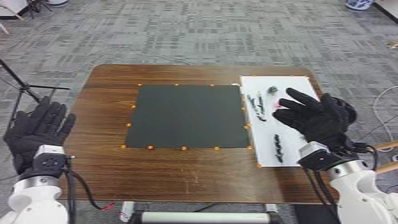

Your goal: Arrange flowers

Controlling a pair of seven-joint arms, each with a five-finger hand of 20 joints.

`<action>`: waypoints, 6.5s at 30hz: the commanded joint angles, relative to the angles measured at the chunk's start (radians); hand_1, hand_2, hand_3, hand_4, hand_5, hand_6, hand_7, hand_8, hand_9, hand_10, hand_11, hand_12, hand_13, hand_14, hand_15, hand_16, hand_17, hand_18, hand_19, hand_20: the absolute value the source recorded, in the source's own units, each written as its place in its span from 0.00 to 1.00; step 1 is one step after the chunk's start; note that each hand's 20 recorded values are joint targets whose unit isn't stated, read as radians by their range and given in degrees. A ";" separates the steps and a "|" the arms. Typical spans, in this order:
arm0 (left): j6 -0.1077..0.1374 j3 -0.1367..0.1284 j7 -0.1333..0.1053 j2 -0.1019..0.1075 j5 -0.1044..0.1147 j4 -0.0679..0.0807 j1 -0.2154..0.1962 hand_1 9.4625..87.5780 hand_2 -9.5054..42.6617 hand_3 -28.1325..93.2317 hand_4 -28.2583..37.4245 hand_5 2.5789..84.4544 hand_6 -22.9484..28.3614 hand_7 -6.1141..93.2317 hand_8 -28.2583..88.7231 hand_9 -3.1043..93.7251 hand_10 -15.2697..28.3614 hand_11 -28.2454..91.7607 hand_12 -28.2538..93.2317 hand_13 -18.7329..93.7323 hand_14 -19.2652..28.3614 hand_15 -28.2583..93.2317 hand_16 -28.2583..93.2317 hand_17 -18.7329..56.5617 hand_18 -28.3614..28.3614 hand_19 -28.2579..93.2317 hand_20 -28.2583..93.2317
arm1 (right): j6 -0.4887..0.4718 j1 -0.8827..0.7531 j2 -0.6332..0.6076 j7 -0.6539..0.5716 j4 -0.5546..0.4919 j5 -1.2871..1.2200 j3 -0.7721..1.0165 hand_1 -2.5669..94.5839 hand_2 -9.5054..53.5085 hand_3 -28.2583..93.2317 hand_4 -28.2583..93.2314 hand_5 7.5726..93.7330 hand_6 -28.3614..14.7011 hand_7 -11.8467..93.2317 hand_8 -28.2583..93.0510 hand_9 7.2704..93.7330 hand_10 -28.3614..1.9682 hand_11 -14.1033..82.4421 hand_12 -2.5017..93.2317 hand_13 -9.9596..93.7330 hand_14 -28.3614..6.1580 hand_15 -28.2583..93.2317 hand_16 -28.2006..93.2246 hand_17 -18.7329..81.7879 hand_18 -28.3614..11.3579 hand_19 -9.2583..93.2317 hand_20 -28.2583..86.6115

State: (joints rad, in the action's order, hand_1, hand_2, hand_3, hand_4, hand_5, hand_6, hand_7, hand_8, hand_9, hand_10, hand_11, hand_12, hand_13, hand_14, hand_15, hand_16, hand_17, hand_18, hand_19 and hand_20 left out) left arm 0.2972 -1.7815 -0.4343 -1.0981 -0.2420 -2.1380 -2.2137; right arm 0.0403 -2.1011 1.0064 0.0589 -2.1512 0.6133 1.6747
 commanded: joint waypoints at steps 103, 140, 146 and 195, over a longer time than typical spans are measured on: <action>-0.022 0.009 -0.006 -0.003 0.048 -0.021 -0.041 0.17 0.44 0.88 0.00 0.52 0.66 0.18 0.17 0.39 0.74 0.43 0.32 0.39 0.74 0.49 0.19 0.16 0.77 0.55 0.32 | -0.439 0.607 -0.407 -0.967 0.066 1.635 -0.839 0.42 0.00 0.81 0.11 0.75 0.50 0.29 0.18 0.69 0.29 0.68 0.53 0.66 0.18 0.83 0.63 0.43 0.00 0.79 0.67; -0.024 -0.044 -0.009 -0.024 0.013 0.002 -0.066 0.17 0.44 0.88 0.00 0.52 0.65 0.16 0.17 0.39 0.74 0.42 0.31 0.39 0.75 0.49 0.19 0.16 0.77 0.55 0.32 | -0.090 0.725 -0.281 -0.947 0.030 1.537 -0.819 0.47 0.12 0.85 0.22 0.66 0.53 0.61 0.47 0.73 0.53 0.64 0.69 0.74 0.35 0.82 0.59 0.49 0.00 0.86 0.63; -0.015 -0.059 -0.007 -0.016 0.020 0.005 -0.084 0.17 0.44 0.88 0.00 0.51 0.65 0.16 0.17 0.39 0.74 0.42 0.31 0.39 0.74 0.48 0.19 0.16 0.77 0.55 0.32 | -0.042 0.957 -0.166 -0.912 0.107 1.315 -0.934 0.46 0.16 0.86 0.20 0.62 0.52 0.65 0.46 0.72 0.52 0.65 0.68 0.73 0.36 0.82 0.60 0.48 0.00 0.86 0.62; 0.061 -0.005 0.021 0.030 -0.103 0.047 -0.046 0.18 0.47 0.87 0.00 0.51 0.65 0.16 0.17 0.38 0.74 0.43 0.31 0.39 0.75 0.49 0.19 0.15 0.77 0.55 0.32 | 0.179 1.278 0.422 -1.024 0.695 1.191 -1.360 0.50 0.00 0.83 0.12 0.64 0.58 0.62 0.36 0.72 0.49 0.65 0.61 0.73 0.40 0.82 0.58 0.48 0.00 0.88 0.57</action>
State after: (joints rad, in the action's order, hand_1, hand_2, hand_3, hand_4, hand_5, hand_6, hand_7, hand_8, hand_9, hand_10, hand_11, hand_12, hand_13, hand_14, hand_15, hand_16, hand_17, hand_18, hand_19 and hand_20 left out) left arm 0.3734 -1.7830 -0.4014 -1.0639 -0.3652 -2.0920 -2.2470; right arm 0.1651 -0.8235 1.4391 -0.9355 -1.4805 1.7763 0.3231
